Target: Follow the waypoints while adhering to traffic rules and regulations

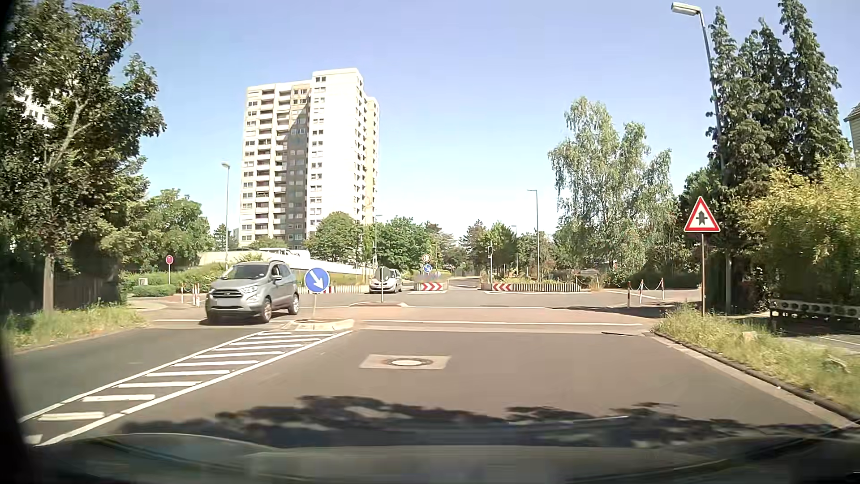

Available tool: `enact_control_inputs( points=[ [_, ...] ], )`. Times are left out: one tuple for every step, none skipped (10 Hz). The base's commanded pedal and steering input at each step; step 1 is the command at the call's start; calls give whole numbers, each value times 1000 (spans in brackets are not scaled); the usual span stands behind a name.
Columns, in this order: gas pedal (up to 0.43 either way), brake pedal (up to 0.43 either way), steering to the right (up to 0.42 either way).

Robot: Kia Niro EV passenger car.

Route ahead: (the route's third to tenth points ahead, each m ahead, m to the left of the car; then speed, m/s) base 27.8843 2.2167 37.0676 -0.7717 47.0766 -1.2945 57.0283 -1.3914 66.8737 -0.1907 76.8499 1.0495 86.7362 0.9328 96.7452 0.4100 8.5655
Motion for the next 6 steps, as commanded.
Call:
enact_control_inputs(
  points=[
    [0, 311, 9],
    [0, 323, 9],
    [0, 329, 8],
    [0, 329, 6],
    [0, 335, 6],
    [0, 341, 6]
  ],
)
